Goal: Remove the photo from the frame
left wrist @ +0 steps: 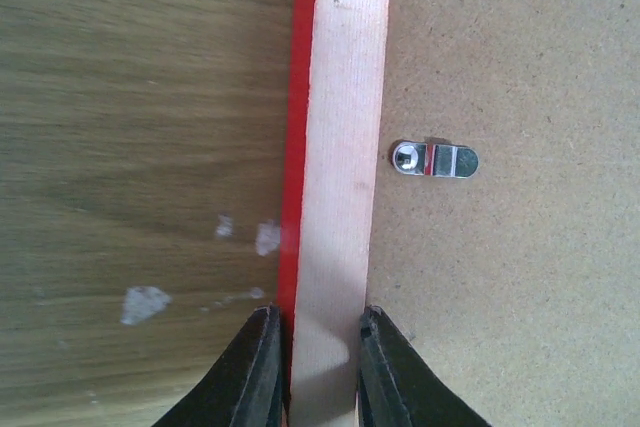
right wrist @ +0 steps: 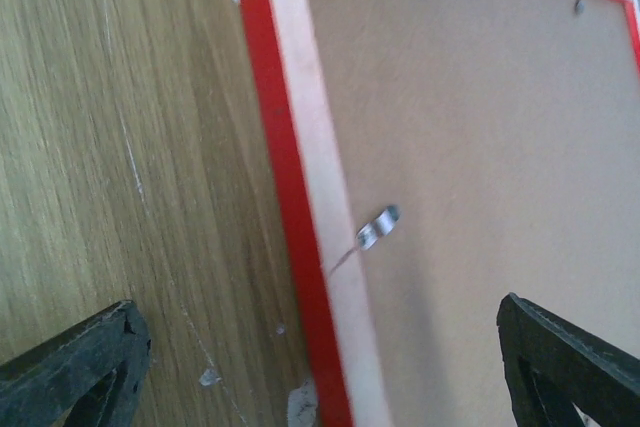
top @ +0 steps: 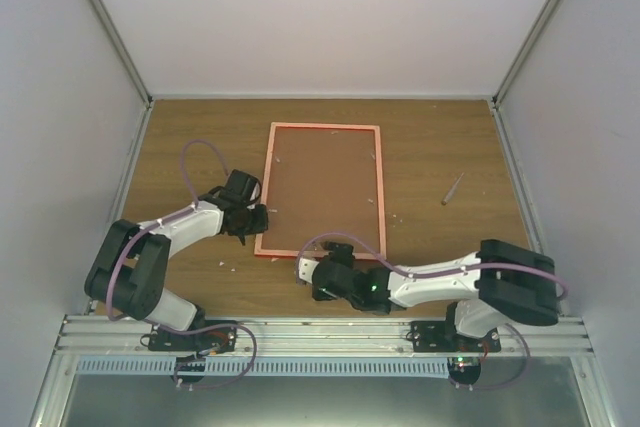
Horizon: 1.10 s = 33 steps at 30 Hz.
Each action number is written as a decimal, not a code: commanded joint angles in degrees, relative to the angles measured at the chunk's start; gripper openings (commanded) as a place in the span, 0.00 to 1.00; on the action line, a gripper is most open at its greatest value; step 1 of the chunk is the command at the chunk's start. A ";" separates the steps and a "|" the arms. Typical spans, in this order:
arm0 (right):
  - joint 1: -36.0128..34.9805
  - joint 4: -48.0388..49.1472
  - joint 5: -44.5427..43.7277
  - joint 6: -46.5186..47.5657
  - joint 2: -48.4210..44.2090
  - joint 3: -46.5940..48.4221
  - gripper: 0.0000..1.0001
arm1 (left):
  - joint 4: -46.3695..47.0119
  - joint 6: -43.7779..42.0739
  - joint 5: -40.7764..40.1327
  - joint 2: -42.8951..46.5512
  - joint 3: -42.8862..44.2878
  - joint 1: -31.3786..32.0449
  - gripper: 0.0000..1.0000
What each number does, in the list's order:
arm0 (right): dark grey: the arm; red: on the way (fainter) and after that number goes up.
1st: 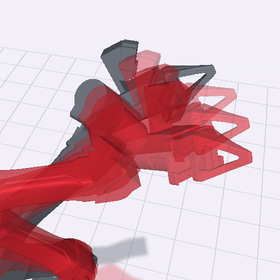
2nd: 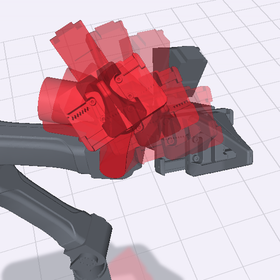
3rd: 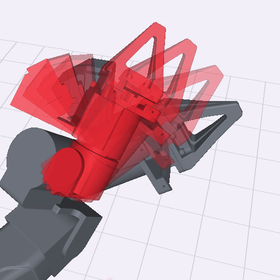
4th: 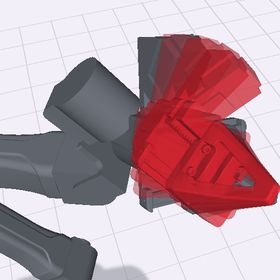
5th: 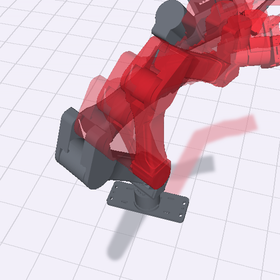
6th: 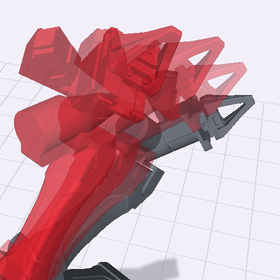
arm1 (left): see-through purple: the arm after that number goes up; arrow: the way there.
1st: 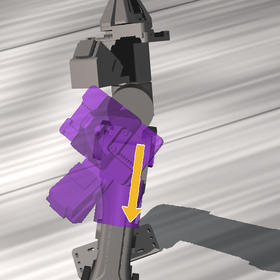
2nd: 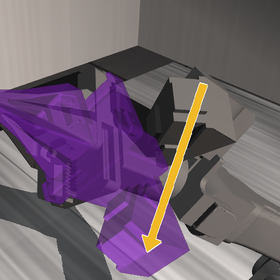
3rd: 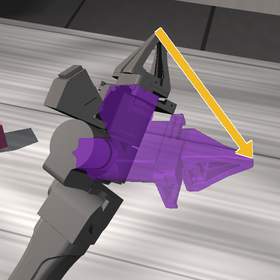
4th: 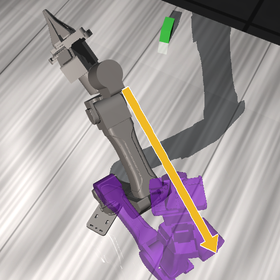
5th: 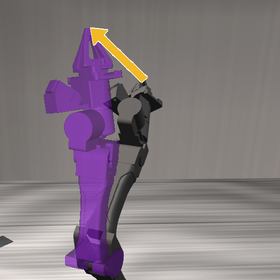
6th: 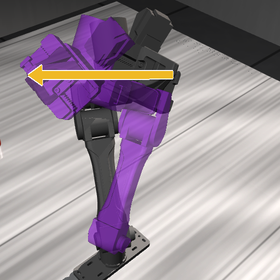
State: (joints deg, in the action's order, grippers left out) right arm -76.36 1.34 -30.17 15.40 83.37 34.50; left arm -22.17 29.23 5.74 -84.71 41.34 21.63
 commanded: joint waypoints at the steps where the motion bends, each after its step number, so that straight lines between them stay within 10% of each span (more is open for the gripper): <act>1: -0.81 3.58 -4.42 2.64 4.32 0.91 0.94 | 2.02 1.44 0.60 2.55 1.20 -2.94 0.00; 33: 5.37 45.67 -22.97 23.10 22.04 -2.80 0.74 | 0.91 2.68 6.69 10.41 -3.72 -3.33 0.00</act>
State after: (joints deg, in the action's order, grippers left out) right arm -72.60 34.83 -51.11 33.12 103.55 32.27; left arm -25.08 31.14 7.73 -76.40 38.15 18.46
